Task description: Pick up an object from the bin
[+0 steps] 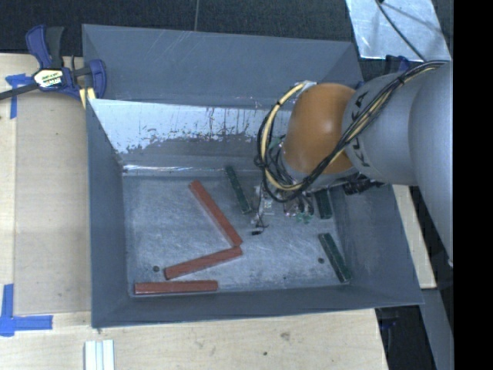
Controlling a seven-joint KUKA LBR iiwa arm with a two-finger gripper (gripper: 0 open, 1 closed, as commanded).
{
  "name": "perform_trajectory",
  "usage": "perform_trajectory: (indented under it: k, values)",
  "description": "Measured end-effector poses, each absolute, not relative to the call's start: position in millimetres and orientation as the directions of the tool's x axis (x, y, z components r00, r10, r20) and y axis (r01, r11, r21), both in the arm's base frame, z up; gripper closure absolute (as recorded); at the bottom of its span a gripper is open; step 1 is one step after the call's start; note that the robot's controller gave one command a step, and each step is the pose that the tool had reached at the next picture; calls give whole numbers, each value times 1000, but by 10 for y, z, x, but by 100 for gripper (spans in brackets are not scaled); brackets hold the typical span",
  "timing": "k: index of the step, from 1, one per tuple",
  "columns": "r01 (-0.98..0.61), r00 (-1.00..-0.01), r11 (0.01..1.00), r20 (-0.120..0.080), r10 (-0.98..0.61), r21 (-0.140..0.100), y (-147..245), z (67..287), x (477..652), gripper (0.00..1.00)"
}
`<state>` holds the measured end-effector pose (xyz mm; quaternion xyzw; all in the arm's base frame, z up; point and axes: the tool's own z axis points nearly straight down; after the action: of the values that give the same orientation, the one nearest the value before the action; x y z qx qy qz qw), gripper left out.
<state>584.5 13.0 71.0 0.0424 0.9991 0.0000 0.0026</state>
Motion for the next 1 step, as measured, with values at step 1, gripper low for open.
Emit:
perform_trajectory:
  k: [1]
  values:
    - [84,-996,996,-4,84,0,131,704,5840,0]
